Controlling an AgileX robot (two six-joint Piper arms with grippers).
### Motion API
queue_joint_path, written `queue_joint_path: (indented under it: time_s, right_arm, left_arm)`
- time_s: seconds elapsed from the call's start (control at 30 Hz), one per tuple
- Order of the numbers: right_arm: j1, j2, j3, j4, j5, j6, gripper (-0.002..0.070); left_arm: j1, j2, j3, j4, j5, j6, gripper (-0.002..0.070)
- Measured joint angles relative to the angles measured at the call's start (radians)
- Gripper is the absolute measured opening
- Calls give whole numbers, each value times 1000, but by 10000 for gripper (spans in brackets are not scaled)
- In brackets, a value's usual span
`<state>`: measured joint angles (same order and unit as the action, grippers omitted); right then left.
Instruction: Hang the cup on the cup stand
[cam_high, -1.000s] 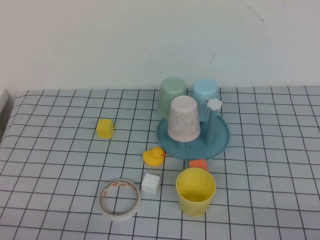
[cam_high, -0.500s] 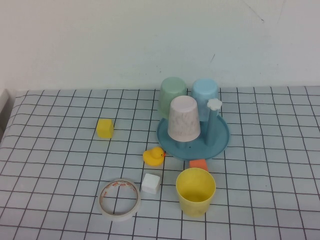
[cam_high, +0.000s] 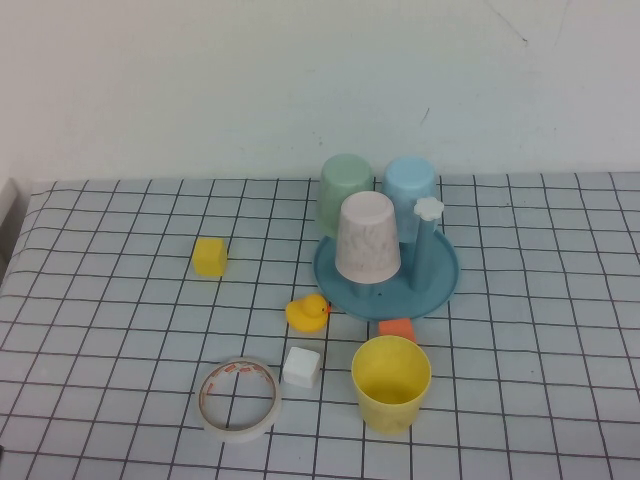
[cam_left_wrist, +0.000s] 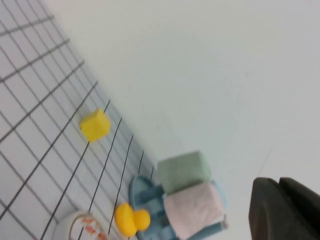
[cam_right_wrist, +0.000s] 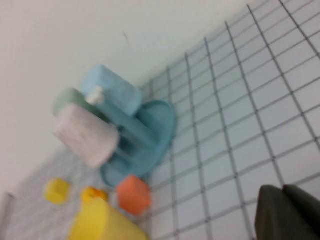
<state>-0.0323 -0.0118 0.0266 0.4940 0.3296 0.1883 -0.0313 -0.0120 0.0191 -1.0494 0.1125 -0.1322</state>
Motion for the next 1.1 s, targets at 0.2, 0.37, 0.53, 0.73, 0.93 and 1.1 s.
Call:
queue_joint_path:
  time_s: [0.2,0.37,0.53,0.73,0.93,1.1]
  right_arm:
    - [0,0,0,203,-75,12,-1]
    - [0,0,0,233,-83,13,-1]
    - [0,0,0,236,-100,13,-1]
    - [0,0,0,238,-123,13,-1]
    - [0,0,0,239,-161,6,-1]
    - [0,0,0,240,-87,-41,-1]
  left_arm:
    - [0,0,0,-28,-24,82,-3]
    - [0,8,-40,-24,106,359,-3]
    - [0,177,-238,36,280,623,-3]
    - [0,543,-580,211,595,860,-3]
    - [-12,843,-853,349,749,889,-3]
    - [-166,1067,-1039,484,780,820,-3]
